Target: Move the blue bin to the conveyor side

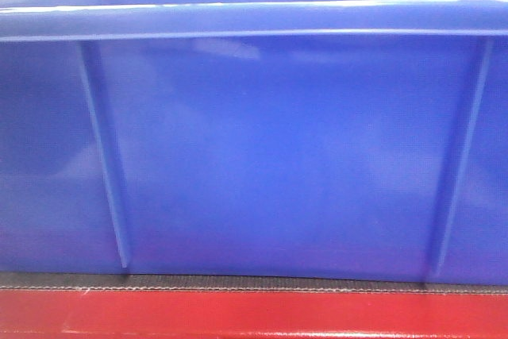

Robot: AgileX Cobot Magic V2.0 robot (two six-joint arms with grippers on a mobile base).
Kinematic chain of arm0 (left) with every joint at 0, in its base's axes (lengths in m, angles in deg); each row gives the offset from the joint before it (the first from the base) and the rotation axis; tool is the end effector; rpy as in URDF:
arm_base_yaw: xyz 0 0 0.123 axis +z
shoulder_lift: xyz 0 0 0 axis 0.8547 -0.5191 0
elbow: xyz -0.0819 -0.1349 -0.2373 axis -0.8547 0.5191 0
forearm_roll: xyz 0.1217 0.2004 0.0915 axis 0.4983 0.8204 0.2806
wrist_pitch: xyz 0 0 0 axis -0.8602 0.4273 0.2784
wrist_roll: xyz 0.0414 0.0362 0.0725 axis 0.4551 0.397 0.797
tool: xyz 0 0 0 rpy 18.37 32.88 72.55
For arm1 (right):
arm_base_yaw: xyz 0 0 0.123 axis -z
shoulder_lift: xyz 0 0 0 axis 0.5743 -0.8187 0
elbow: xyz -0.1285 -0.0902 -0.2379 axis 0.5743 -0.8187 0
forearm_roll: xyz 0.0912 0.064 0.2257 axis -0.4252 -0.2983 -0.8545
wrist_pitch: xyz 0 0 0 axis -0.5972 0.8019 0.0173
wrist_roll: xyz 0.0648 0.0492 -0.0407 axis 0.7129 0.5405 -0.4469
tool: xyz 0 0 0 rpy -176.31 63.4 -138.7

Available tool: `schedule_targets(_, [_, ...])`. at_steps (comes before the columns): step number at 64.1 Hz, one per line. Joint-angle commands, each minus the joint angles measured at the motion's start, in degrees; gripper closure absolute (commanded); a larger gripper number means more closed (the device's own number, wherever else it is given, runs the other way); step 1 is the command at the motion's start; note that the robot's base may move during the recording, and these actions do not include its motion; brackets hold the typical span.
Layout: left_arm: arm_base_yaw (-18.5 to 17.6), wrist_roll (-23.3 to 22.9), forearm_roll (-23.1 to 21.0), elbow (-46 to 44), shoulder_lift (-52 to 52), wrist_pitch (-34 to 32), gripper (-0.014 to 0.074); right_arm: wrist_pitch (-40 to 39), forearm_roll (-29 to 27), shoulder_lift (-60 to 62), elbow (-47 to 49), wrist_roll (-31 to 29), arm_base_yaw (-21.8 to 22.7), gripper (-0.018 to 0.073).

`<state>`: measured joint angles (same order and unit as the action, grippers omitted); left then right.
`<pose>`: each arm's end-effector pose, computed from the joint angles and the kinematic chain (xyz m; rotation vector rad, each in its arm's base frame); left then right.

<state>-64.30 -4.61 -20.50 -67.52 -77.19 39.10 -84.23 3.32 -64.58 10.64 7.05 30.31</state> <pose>0.0702 -0.0068 0.2855 -0.0526 1.4580 -0.2178 0.0564 0.0047 0.2113 -0.0267 1.5063 0.1037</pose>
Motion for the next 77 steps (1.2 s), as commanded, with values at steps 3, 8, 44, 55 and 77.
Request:
schedule_targets(3, [-0.1, 0.1, 0.2, 0.0, 0.2, -1.2, 0.0594, -0.5, 0.5, 0.2, 0.0, -0.6, 0.4, 0.0648])
schedule_targets(8, [-0.1, 0.1, 0.2, 0.0, 0.2, -1.2, 0.0594, -0.5, 0.5, 0.2, 0.0, -0.6, 0.4, 0.0648])
schedule_targets(44, [9.3, 4.6, 4.8, 8.2, 10.3, 5.3, 0.0594, -0.5, 0.5, 0.2, 0.0, -0.6, 0.4, 0.0648])
schedule_targets(55, [9.5, 6.1, 3.6, 14.7, 13.0, 4.1, 0.0594, -0.5, 0.5, 0.2, 0.0, -0.6, 0.4, 0.0648])
schedule_targets(77, [6.4, 6.1, 4.5, 14.7, 13.0, 2.6, 0.0594, -0.7, 0.5, 0.2, 0.0, -0.6, 0.4, 0.0648])
